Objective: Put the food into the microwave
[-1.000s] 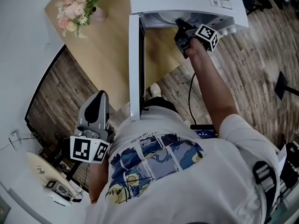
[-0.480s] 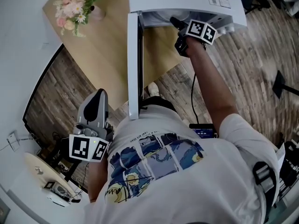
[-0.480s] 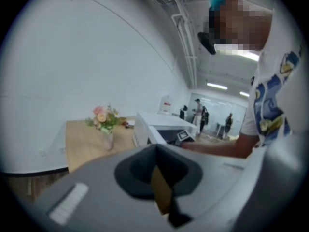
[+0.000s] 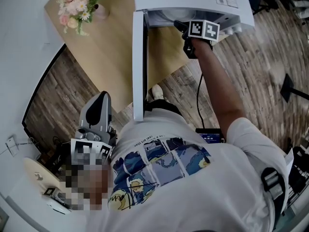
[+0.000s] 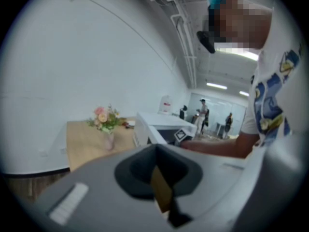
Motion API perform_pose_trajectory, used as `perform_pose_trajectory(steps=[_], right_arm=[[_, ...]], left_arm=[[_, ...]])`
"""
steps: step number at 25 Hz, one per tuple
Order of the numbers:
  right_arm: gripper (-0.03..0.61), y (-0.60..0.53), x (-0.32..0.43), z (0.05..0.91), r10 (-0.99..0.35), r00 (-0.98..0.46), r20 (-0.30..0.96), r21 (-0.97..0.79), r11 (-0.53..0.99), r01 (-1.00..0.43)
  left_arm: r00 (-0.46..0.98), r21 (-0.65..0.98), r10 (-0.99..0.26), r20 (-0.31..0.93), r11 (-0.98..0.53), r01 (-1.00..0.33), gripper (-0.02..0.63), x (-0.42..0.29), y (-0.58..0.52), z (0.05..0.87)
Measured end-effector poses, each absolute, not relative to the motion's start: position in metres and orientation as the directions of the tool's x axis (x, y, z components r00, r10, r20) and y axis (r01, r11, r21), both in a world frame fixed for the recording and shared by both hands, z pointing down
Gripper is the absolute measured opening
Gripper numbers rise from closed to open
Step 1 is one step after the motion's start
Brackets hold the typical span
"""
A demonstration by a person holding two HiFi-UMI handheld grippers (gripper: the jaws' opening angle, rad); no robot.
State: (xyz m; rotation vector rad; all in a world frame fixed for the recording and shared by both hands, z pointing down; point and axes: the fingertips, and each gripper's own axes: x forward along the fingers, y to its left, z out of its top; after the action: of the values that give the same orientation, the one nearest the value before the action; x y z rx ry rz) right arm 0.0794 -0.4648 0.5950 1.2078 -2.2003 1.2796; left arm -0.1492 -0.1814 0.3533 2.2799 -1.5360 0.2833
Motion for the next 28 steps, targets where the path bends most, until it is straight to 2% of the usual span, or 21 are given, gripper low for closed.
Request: perform_pose_trajectory(steps=[7,28], right_arm=[[0.183,-0.45,0.079,0.607,-0.435,-0.58,0.689,-0.523,0.258,-0.813],[0.17,-0.366,0.086,0.593,-0.47,-0.548,0.692,-0.509,0.221,-0.832]], left_arm=[[0.381,0.195,-0.85,0.364,-0.33,-0.924,0.008,-0.154,-0.177,0.351],[0.461,0.213,-0.832,0.308,-0.412,-0.886,0.008,-0.167,-0.126,0.345]])
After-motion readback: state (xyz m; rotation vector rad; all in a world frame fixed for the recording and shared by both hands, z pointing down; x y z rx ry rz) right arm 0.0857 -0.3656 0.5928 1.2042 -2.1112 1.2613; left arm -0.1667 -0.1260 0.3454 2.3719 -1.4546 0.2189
